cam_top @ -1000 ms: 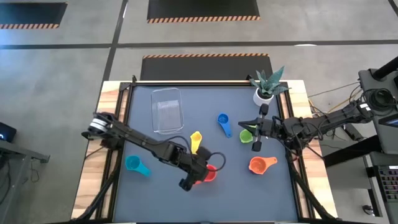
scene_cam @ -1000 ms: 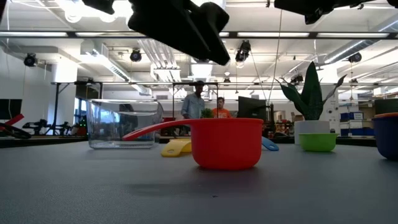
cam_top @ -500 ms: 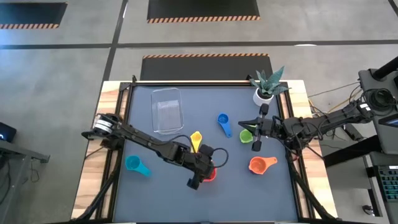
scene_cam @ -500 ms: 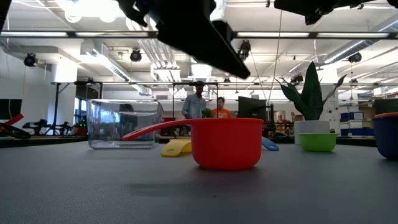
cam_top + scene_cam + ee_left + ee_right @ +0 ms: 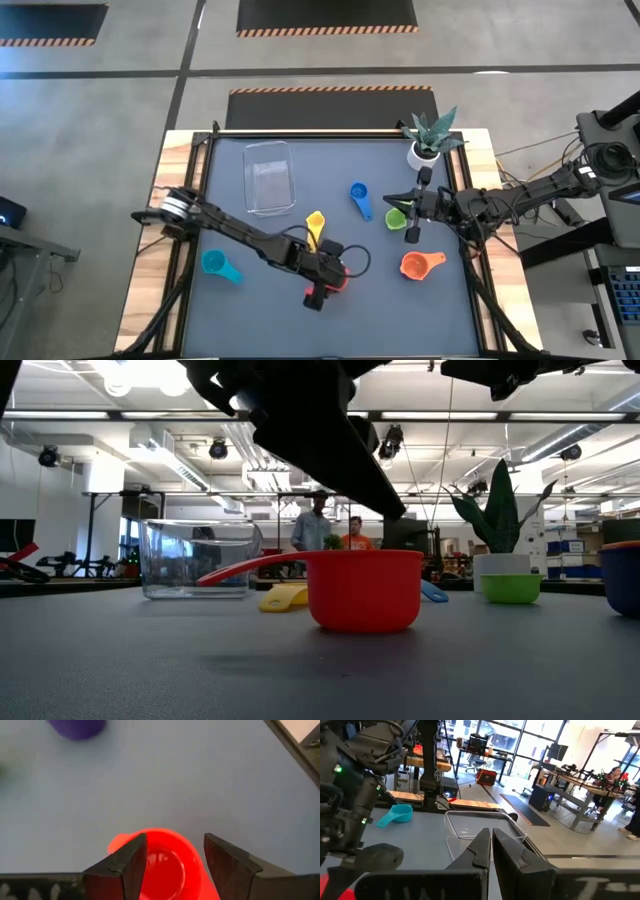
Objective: Nest measuring cups in basket
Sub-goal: Stack the red measuring cup on top of the orange measuring cup
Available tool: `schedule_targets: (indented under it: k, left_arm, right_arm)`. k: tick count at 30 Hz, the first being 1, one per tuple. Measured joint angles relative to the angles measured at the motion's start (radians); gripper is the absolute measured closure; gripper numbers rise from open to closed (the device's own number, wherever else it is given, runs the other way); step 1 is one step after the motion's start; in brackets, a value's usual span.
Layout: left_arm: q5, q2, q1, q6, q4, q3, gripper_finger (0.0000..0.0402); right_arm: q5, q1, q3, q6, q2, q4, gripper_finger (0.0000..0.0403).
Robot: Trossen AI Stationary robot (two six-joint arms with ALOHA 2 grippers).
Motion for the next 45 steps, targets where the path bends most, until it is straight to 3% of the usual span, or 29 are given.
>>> schedule_targets:
  k: [4, 21, 27, 36, 45]
  left_arm:
    - [0.055, 0.046, -0.003, -0.035, -0.026, 0.037, 0.0228]
    - [0.046, 0.092, 0.003, -0.077, -0.063, 0.059, 0.0236]
    - [0.073, 0.107, 0.005, -0.095, -0.052, 0.058, 0.0278]
    - [0.068, 0.107, 0.005, -0.094, -0.051, 0.058, 0.0386]
    - [0.050, 0.083, 0.005, -0.010, -0.055, 0.058, 0.0399]
  right_arm:
    - [0.000, 0.000, 0.000, 0.001, 0.000, -0.003, 0.0394]
    - [0.000, 0.000, 0.000, -0.010, 0.007, -0.006, 0.0394]
    - [0.000, 0.000, 0.000, -0.010, 0.007, -0.007, 0.0394]
    - [0.000, 0.000, 0.000, -0.016, 0.007, -0.008, 0.0394]
    - [-0.035, 0.001, 0.000, 0.002, 0.004, -0.006, 0.0394]
